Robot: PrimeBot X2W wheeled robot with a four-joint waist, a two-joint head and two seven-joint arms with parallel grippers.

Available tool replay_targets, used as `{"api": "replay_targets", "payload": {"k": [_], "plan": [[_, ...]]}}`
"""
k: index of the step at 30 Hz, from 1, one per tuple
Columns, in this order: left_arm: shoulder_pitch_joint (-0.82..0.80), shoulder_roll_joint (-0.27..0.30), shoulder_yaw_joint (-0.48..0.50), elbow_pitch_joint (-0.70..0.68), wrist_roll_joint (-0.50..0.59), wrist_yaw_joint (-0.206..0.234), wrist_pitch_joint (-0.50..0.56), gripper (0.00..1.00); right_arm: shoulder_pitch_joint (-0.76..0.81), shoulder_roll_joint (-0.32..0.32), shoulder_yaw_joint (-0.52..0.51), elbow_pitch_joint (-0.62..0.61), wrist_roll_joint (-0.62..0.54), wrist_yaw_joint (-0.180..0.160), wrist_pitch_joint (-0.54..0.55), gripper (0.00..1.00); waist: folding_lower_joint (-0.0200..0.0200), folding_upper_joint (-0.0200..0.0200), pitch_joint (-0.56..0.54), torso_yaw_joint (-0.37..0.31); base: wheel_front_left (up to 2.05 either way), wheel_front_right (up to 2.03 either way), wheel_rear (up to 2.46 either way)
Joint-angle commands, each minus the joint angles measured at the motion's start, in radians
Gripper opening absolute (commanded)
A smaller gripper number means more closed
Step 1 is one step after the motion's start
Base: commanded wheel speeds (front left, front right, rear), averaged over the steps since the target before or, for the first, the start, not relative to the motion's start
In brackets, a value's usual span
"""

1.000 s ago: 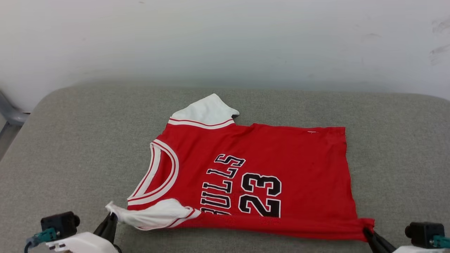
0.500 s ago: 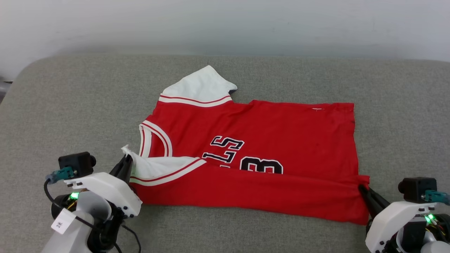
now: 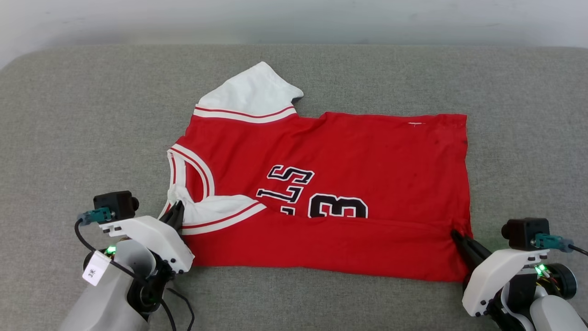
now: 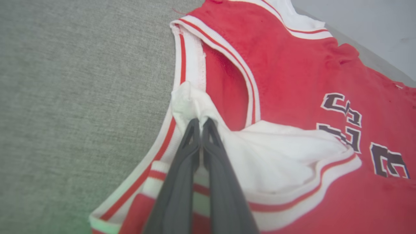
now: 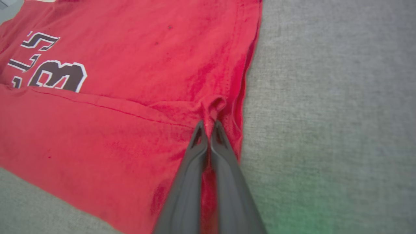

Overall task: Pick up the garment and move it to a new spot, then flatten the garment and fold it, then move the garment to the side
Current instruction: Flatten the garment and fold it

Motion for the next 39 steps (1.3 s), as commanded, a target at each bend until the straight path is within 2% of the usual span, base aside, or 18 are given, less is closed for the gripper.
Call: {"api": "replay_targets", "payload": {"k": [1, 2, 3, 4, 5, 6, 10, 14, 21, 25, 26, 31, 36, 39], "plan": [[-0.021, -0.008, 0.003, 0.021, -0.01, -0.009, -0.009, 0.0, -0.011, -0.008, 0.023, 0.033, 0.013, -0.001, 0.006, 0.27, -0.0001, 0.0, -0.002, 0.002, 0.0, 0.0, 0.0], [-0.022, -0.013, 0.006, 0.033, -0.015, -0.013, -0.01, 0.0, -0.014, -0.011, 0.032, 0.042, 0.014, -0.001, 0.005, 0.41, -0.0001, 0.0, -0.005, 0.003, 0.0, 0.0, 0.0], [-0.023, -0.015, 0.003, 0.045, -0.016, -0.017, -0.004, 0.24, -0.014, -0.012, 0.035, 0.049, 0.018, -0.001, 0.0, 0.87, -0.0001, 0.0, -0.01, 0.003, 0.0, 0.0, 0.0], [-0.026, -0.015, 0.002, 0.056, -0.017, -0.017, -0.003, 0.48, -0.016, -0.014, 0.04, 0.052, 0.018, -0.001, -0.007, 1.0, -0.0001, 0.0, -0.015, 0.004, 0.0, 0.0, 0.0], [-0.031, -0.015, 0.006, 0.063, -0.022, -0.016, -0.006, 0.84, -0.02, -0.016, 0.048, 0.051, 0.019, -0.001, -0.019, 1.0, -0.0001, 0.0, -0.019, 0.004, 0.0, 0.0, 0.0], [-0.036, -0.015, 0.01, 0.068, -0.023, -0.015, -0.011, 1.0, -0.026, -0.015, 0.047, 0.044, 0.022, -0.001, -0.041, 1.0, -0.0001, 0.0, -0.024, 0.004, 0.0, 0.0, 0.0], [-0.044, -0.002, 0.022, 0.081, -0.016, -0.001, -0.039, 1.0, -0.039, -0.014, 0.035, 0.032, 0.006, -0.001, -0.11, 1.0, -0.0001, 0.0, -0.044, -0.001, 0.0, 0.0, 0.0], [-0.039, 0.02, 0.038, 0.08, -0.012, 0.016, -0.068, 1.0, -0.029, 0.017, 0.013, 0.03, -0.012, -0.001, -0.214, 1.0, -0.0001, 0.0, -0.085, -0.01, 0.0, 0.0, 0.0], [-0.015, 0.075, 0.057, 0.039, -0.026, 0.043, -0.023, 1.0, 0.005, 0.055, 0.002, -0.01, -0.032, -0.001, -0.255, 1.0, -0.0001, 0.0, -0.131, -0.03, 0.0, 0.0, 0.0], [0.002, 0.128, 0.055, -0.021, -0.047, 0.053, 0.084, 1.0, 0.032, 0.069, -0.023, -0.054, -0.047, -0.001, -0.234, 1.0, -0.0001, 0.0, -0.139, -0.036, 0.0, 0.0, 0.0], [0.002, 0.128, 0.055, -0.021, -0.047, 0.053, 0.084, 1.0, 0.032, 0.069, -0.023, -0.054, -0.047, -0.001, -0.234, 1.0, -0.0001, 0.0, -0.139, -0.036, 0.0, 0.0, 0.0], [0.028, 0.213, 0.038, -0.144, -0.091, 0.063, 0.296, 1.0, 0.063, 0.089, -0.05, -0.124, -0.07, -0.001, -0.205, 1.0, -0.0001, 0.0, -0.137, -0.041, 0.0, 0.0, 0.0], [0.084, 0.282, 0.031, -0.295, -0.148, 0.125, 0.498, 1.0, 0.083, 0.106, -0.069, -0.176, -0.089, -0.001, -0.182, 1.0, -0.0001, 0.0, -0.125, -0.048, 0.0, 0.0, 0.0], [0.114, 0.303, 0.029, -0.367, -0.168, 0.175, 0.57, 1.0, 0.084, 0.117, -0.071, -0.194, -0.09, -0.001, -0.173, 1.0, -0.0001, 0.0, -0.109, -0.057, 0.0, 0.0, 0.0]]}}
